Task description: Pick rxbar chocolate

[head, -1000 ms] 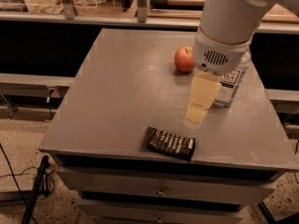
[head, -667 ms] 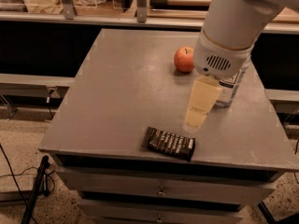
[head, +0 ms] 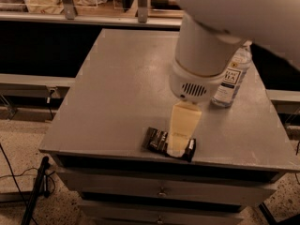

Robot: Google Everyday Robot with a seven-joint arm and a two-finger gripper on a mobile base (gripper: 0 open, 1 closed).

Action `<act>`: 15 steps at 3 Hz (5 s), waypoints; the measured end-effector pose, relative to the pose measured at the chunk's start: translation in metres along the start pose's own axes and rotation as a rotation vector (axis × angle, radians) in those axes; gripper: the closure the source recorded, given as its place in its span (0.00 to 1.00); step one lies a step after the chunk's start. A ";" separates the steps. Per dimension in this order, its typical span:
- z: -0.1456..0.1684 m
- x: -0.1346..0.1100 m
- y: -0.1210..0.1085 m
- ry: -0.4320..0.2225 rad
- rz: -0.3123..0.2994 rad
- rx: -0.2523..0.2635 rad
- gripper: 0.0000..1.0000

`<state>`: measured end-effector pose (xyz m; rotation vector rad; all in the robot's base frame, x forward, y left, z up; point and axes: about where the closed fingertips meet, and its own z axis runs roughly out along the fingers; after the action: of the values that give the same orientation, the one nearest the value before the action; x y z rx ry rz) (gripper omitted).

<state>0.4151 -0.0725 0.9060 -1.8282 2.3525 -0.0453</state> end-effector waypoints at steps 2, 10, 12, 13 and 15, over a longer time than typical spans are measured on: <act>0.030 0.002 0.014 0.037 -0.008 -0.021 0.00; 0.082 0.006 0.030 -0.010 0.021 -0.113 0.59; 0.077 0.006 0.029 -0.010 0.023 -0.115 1.00; 0.077 0.005 0.027 -0.021 0.029 -0.126 1.00; 0.027 0.002 -0.019 -0.133 0.051 -0.104 1.00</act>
Offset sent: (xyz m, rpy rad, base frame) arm -0.0118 -0.0045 -0.0562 -0.0047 0.1126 -0.0243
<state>0.4369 -0.0770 0.8819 -1.7549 2.3478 0.2022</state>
